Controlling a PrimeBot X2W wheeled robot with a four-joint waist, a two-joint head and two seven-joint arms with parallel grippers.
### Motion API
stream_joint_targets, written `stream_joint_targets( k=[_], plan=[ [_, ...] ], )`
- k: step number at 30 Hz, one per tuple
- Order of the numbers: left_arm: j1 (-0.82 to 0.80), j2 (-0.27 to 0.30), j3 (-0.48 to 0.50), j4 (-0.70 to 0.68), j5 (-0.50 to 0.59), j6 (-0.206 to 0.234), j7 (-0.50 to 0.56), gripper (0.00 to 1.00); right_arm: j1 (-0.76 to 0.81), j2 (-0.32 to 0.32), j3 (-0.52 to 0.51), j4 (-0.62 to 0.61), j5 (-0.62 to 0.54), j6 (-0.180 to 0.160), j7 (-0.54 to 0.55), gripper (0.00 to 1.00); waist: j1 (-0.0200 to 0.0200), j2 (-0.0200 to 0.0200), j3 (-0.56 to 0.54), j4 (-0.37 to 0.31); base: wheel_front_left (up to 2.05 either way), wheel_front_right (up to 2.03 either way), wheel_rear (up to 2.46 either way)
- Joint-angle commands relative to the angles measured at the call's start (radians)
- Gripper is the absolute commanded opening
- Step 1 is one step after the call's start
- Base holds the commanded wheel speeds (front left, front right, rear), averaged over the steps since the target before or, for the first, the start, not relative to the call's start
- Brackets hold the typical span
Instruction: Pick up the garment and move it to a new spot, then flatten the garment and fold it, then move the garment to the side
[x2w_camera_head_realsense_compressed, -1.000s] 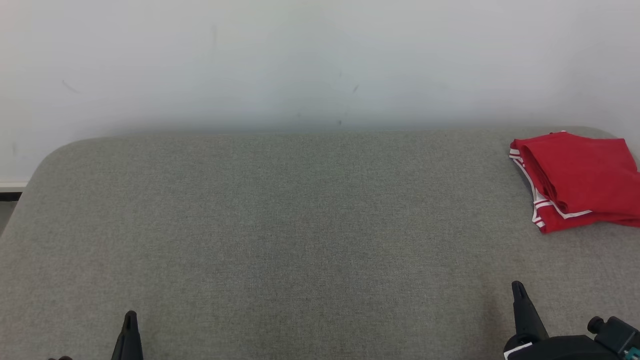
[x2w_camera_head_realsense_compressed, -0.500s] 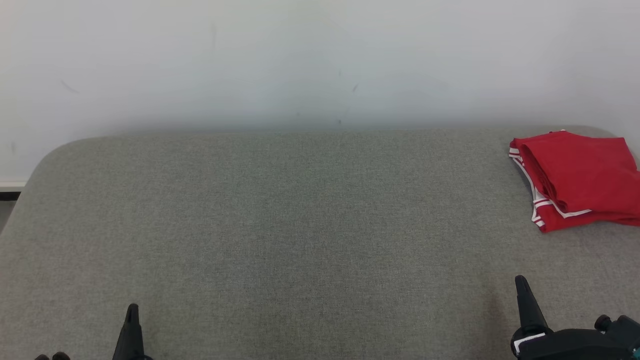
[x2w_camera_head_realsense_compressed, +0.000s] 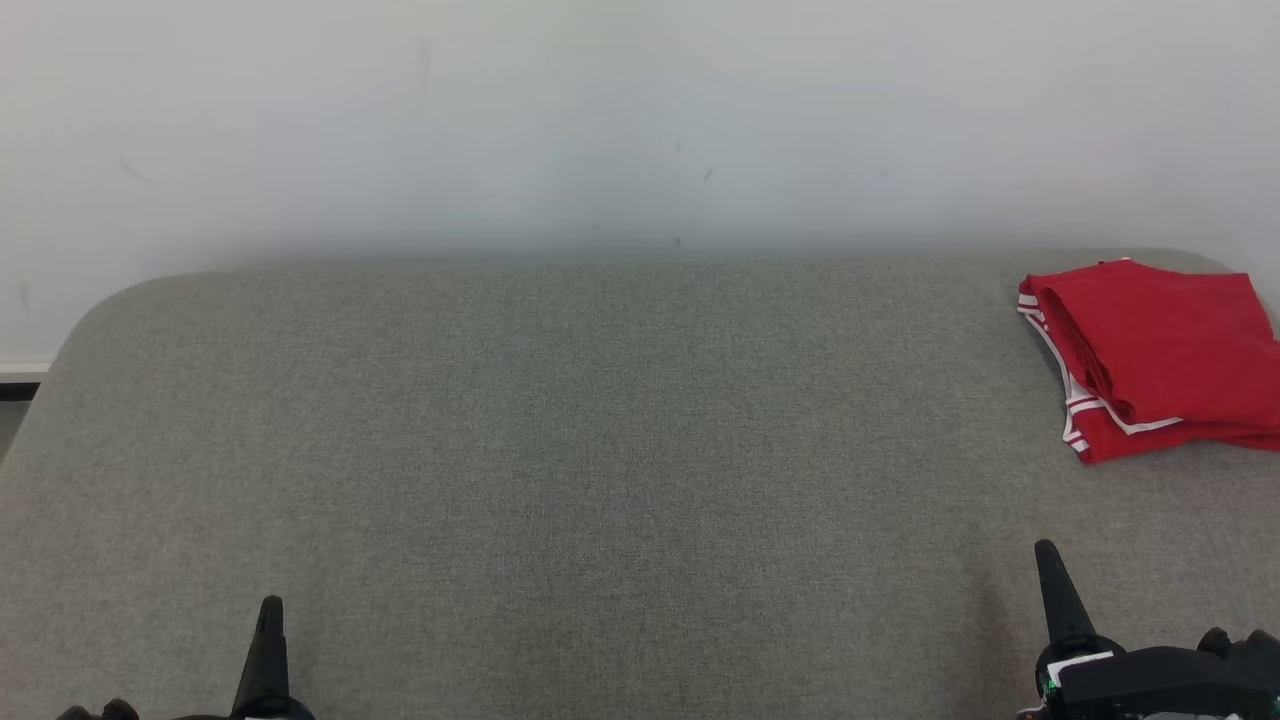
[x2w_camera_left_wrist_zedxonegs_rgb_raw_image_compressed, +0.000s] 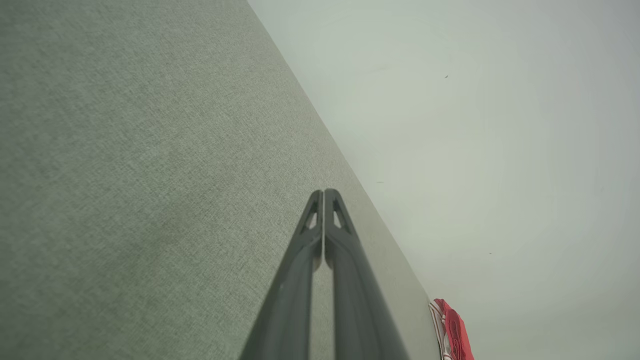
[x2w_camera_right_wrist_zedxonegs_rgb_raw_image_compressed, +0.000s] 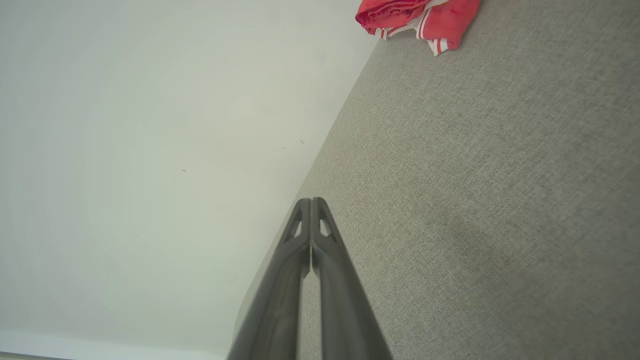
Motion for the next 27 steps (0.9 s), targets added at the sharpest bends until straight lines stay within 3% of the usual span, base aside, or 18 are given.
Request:
stream_joint_targets(
  k=[1,27],
  plan=[
    [-0.021,0.000,0.004,-0.005,-0.027,-0.007,0.006,0.00,-0.019,0.001,-0.005,-0.010,0.024,-0.001,0.005,0.00,0.0000,0.0000,0.000,0.000,0.00,0.00,0.00],
    [-0.056,-0.011,0.013,0.011,-0.264,-0.018,0.065,0.00,-0.038,0.007,-0.031,-0.014,0.235,-0.002,0.057,0.00,0.0000,0.0000,0.004,-0.003,0.00,0.00,0.00]
  ],
)
